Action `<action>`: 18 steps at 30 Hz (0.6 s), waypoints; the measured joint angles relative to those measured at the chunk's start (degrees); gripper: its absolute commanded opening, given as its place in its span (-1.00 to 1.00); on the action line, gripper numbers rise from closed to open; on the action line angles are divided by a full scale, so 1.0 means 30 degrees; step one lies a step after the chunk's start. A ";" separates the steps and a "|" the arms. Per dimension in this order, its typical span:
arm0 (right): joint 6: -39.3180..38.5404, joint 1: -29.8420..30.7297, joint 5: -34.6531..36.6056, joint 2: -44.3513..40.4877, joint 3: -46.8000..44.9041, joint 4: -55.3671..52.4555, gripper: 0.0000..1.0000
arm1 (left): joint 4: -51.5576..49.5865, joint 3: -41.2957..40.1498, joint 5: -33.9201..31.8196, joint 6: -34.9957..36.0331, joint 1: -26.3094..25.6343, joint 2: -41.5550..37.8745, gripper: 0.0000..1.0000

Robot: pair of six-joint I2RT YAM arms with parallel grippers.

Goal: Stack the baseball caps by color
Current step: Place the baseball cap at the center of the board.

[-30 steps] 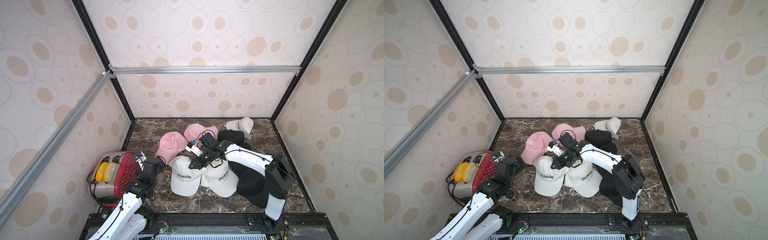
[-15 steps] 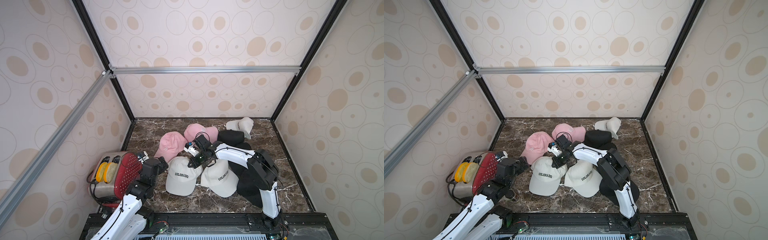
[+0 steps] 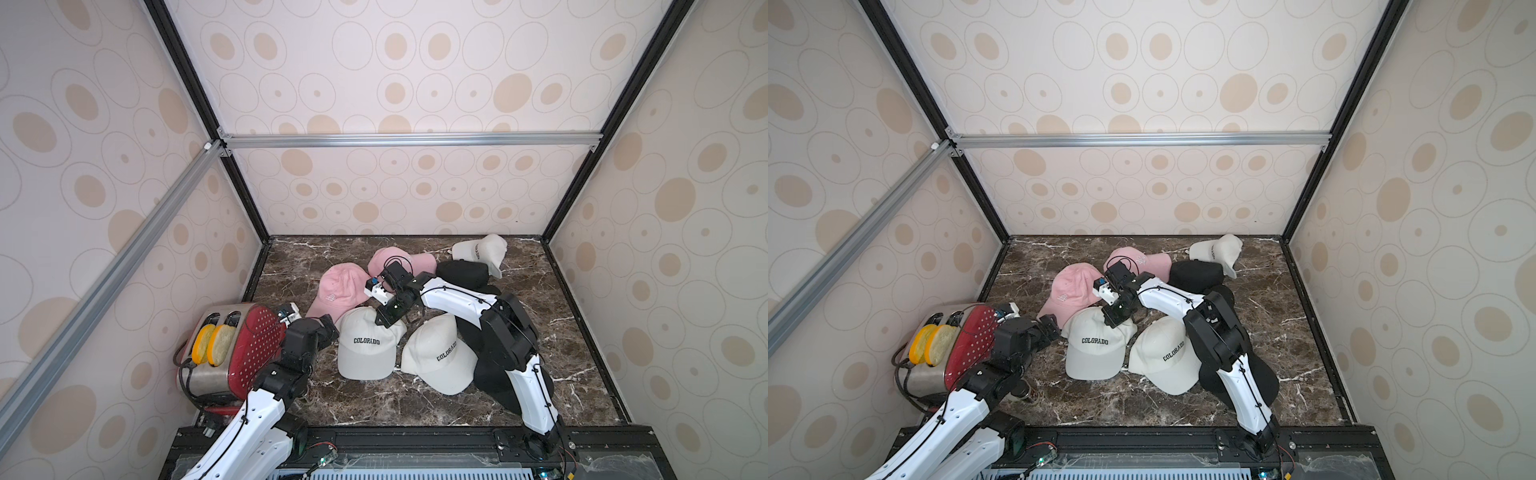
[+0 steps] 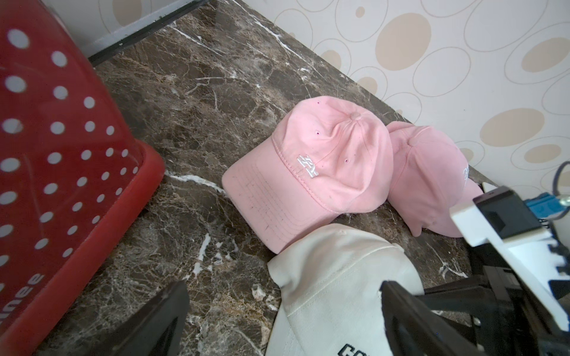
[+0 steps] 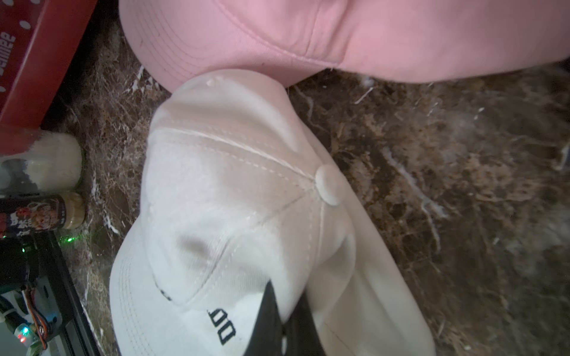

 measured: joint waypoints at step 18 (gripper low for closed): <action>0.2157 -0.0146 -0.0444 0.0131 -0.0029 0.1603 -1.00 | 0.0517 0.0000 0.0940 0.0503 0.0000 0.1464 0.98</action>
